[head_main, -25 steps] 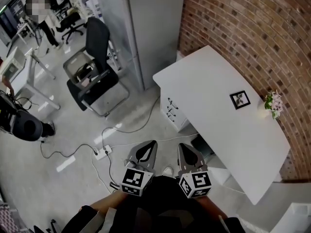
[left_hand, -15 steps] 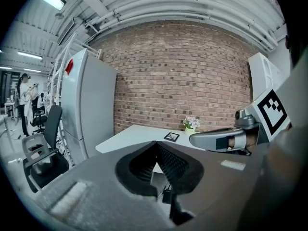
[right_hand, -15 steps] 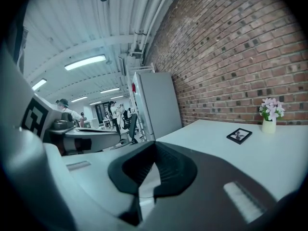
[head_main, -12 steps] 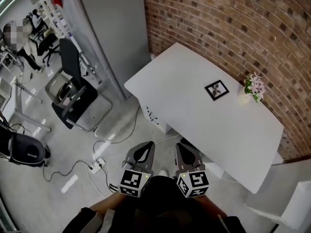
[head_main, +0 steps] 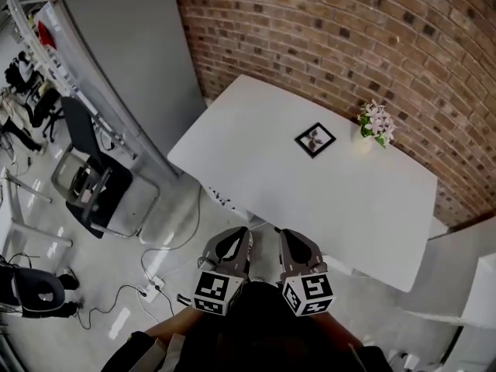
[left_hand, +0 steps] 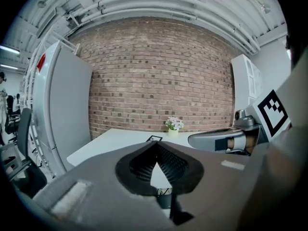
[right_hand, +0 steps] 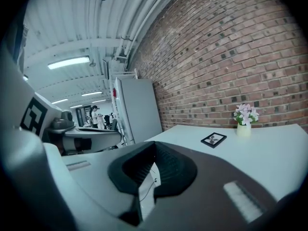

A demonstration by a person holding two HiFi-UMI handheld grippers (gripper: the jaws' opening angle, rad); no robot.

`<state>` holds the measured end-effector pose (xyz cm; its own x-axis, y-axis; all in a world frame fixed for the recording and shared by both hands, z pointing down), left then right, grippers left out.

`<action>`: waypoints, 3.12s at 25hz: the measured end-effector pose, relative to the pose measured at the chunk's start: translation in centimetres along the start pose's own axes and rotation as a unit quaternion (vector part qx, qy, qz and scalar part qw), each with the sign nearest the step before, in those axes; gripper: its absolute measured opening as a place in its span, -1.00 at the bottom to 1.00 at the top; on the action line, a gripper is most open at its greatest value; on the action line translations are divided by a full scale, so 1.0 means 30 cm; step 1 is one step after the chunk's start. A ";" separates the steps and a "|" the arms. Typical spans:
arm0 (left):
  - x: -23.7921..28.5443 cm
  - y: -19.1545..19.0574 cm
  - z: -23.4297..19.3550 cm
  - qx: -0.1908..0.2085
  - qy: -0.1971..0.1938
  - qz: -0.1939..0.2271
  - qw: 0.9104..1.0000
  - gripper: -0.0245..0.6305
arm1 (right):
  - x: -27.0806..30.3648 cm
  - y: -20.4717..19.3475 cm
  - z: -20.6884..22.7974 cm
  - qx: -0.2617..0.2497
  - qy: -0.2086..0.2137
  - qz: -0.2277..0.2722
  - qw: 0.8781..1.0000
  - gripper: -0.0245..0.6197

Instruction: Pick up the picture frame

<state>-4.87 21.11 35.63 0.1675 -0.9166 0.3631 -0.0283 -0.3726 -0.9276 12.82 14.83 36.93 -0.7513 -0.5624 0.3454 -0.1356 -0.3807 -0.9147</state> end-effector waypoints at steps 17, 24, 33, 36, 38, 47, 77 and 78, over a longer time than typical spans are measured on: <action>0.487 0.095 -0.141 0.003 -0.121 -0.036 0.992 -0.92 | 0.282 0.078 0.244 0.047 -0.102 -0.023 0.993 -0.92; 0.771 0.154 -0.198 0.036 -0.165 -0.056 0.984 -0.92 | 0.472 0.103 0.382 0.098 -0.149 -0.052 0.983 -0.92; 1.109 0.166 -0.257 0.041 -0.209 -0.103 0.972 -0.92 | 0.656 0.116 0.600 0.138 -0.210 -0.077 0.965 -0.91; 1.216 0.163 -0.259 0.033 -0.222 -0.116 0.968 -0.92 | 0.706 0.097 0.678 0.153 -0.225 -0.089 0.958 -0.84; 1.279 0.166 -0.256 0.033 -0.228 -0.120 0.966 -0.90 | 0.735 0.089 0.722 0.161 -0.234 -0.093 0.954 -0.81; 1.507 0.143 -0.253 0.050 -0.220 -0.155 0.962 -0.81 | 0.817 0.038 0.870 0.201 -0.256 -0.119 0.938 -0.73; 1.826 -0.057 -0.285 0.056 -0.228 -0.278 0.932 -0.52 | 0.974 -0.095 1.068 0.304 -0.275 -0.179 0.894 -0.44; 1.829 -0.059 -0.285 0.060 -0.227 -0.277 0.932 -0.52 | 0.977 -0.096 1.070 0.305 -0.273 -0.182 0.894 -0.44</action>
<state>-4.05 -29.76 57.96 0.5246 -0.4222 0.7393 0.2928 -0.7260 -0.6223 11.92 -24.11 56.41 -0.2795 -0.5307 0.8002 0.1962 -0.8474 -0.4934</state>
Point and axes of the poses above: the fingertips, and each gripper's own axes: x forward along the fingers, z to its right, y out of its top, the point moved 10 cm from there along -x, backward along the fingers, and after that the axes turned 4 degrees about -z, right-handed, at the moved point
